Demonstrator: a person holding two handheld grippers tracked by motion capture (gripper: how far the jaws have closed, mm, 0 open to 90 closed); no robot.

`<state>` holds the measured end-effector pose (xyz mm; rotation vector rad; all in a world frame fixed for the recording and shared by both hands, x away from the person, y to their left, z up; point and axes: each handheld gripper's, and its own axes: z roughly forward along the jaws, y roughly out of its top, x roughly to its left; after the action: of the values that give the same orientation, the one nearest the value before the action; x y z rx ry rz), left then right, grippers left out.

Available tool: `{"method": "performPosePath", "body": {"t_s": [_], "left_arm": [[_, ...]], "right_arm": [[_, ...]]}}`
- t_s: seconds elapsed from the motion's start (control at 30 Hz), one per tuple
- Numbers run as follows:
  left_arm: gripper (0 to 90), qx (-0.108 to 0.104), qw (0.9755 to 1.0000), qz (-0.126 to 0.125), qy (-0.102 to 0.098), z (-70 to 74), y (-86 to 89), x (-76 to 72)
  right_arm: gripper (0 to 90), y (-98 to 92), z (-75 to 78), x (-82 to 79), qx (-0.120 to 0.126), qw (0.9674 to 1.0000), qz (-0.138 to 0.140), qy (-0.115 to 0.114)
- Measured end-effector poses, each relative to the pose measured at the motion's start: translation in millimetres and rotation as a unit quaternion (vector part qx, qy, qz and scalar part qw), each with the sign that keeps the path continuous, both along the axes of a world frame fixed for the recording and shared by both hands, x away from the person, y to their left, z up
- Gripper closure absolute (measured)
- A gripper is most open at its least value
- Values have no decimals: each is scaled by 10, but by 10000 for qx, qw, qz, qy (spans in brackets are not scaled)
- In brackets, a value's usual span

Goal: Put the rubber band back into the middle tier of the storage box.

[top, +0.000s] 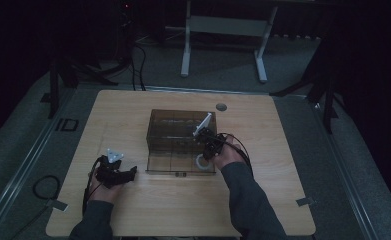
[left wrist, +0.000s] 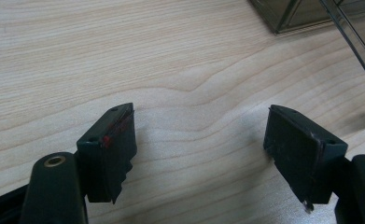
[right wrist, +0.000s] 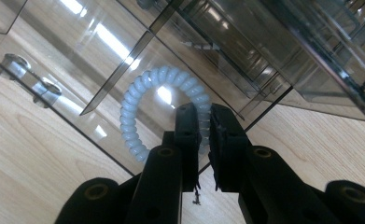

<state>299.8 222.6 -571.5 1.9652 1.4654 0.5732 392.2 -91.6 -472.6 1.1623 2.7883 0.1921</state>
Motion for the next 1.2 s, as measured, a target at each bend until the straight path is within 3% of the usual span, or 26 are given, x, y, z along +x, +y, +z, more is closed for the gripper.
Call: {"method": "performPosePath", "body": {"t_s": [0.67,1.2], "left_arm": [[252,9,10000,-9,6,1,2,0],[252,9,10000,-9,6,1,1,0]], "right_arm": [[816,40,-161,10,-159,9999,50,35],[796,76,-176,-19,-303,9994,138,-37]]}}
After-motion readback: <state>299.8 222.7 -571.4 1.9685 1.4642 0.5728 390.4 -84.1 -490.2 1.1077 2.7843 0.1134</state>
